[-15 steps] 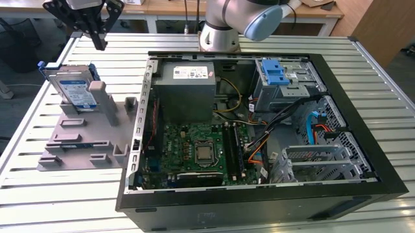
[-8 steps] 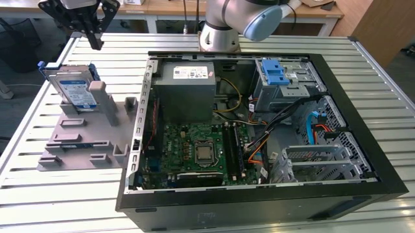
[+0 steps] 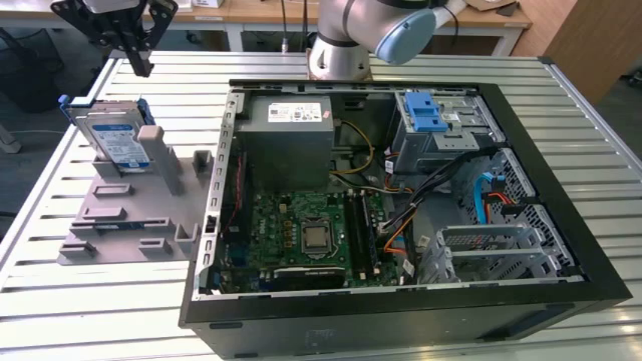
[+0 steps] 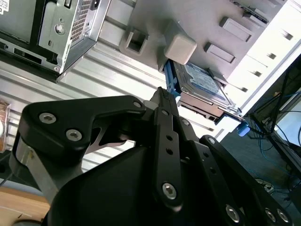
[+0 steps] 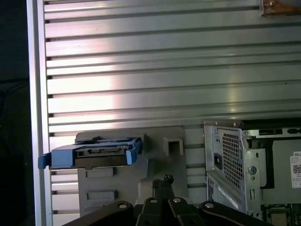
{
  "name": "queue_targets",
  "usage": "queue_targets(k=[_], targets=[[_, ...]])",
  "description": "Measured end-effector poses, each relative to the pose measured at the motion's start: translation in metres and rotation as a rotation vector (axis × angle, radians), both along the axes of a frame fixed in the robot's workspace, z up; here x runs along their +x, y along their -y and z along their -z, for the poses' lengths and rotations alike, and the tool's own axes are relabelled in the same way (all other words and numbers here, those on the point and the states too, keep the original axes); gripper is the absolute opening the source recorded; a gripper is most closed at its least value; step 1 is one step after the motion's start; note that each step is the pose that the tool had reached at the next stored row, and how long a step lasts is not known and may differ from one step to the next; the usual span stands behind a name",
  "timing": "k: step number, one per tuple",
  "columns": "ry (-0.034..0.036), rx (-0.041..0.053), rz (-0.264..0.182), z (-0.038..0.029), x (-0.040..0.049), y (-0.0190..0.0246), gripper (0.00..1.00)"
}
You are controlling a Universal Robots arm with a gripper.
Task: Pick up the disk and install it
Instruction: 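Reach for the disk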
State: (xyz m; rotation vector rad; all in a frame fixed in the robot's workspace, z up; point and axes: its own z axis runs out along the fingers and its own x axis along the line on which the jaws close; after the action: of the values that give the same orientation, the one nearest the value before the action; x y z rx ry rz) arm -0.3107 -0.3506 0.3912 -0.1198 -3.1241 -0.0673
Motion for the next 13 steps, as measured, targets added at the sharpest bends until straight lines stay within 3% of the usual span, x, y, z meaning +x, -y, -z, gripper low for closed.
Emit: queue_targets(k=[6, 13], targets=[[-0.0001, -0.0001, 0.000, 0.0002, -0.0110, -0.0018, 0.11], [0.0001, 0.0000, 0.000, 0.0012, -0.0309, -0.0038, 0.11]])
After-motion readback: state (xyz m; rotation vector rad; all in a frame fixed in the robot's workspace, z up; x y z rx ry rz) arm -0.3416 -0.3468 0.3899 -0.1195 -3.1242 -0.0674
